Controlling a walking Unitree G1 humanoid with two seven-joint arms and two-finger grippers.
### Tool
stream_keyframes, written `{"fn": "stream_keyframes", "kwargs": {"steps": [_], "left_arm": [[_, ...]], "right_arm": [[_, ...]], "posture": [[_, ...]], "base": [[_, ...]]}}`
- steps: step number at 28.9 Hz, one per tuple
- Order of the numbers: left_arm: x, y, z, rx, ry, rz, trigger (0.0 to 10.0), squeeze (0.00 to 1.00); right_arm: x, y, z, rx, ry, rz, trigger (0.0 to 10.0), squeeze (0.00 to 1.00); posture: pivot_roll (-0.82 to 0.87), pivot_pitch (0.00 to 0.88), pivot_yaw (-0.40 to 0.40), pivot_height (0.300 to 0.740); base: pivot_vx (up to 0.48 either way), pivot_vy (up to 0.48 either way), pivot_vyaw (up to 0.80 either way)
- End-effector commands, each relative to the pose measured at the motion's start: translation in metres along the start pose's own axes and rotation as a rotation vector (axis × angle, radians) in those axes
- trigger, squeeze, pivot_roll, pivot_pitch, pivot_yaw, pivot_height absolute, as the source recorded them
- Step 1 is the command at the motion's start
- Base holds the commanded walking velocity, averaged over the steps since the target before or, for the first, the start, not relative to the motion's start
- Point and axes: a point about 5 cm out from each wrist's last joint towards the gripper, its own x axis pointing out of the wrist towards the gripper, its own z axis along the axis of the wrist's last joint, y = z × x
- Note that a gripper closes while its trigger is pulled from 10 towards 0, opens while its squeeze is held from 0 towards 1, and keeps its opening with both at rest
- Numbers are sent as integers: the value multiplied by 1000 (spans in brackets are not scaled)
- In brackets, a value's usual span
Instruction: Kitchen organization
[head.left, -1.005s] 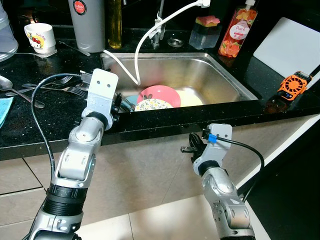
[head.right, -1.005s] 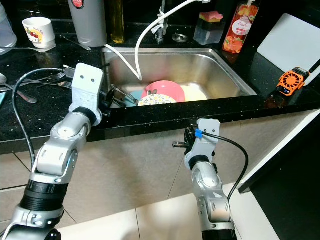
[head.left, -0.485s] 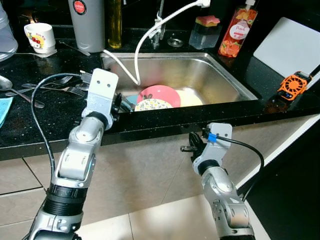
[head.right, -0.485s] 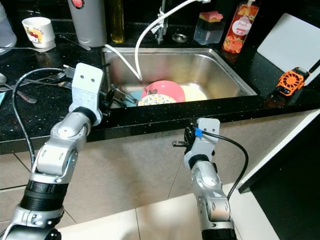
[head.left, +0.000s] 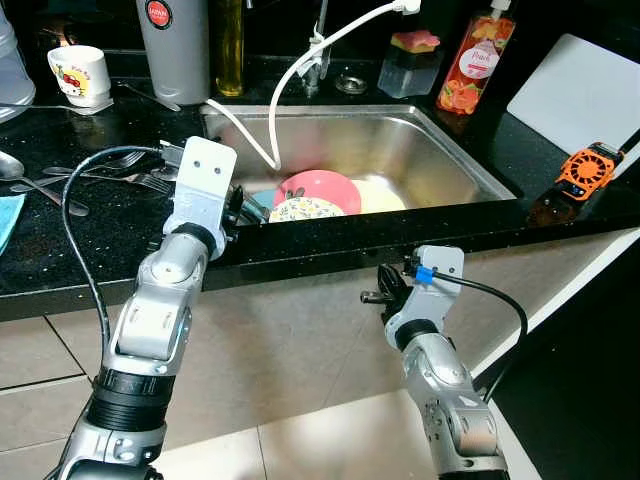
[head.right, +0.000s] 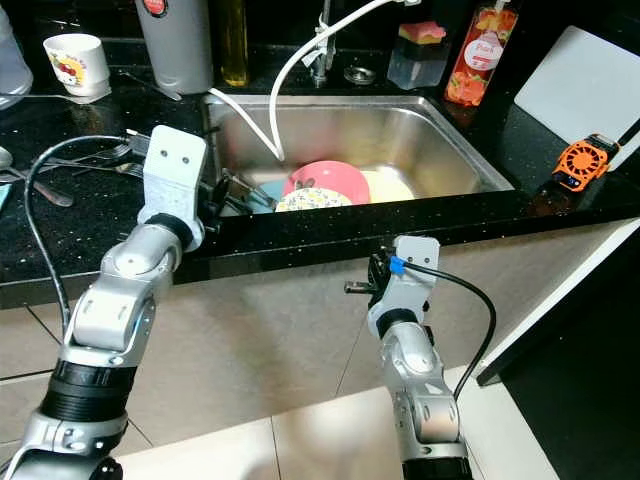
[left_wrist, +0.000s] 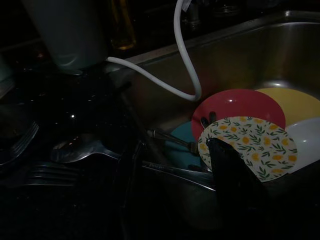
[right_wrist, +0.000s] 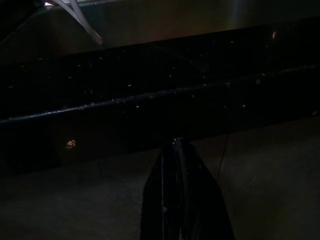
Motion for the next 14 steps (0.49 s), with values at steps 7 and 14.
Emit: {"fn": "stream_keyframes", "kwargs": {"steps": [7,14], "left_arm": [[0,0,-1,24,7,-5,10000,0],[-4,-3,0,-13,-30,8,10000,0]], "right_arm": [[-1,-6,2,-6,-3,-24,10000,0],[-1,-20,10,-26,-54,-130,10000,0]], "posture": [[215,38,-93,740],[217,24,-80,740]], "base": [[0,0,0],[0,0,0]]}}
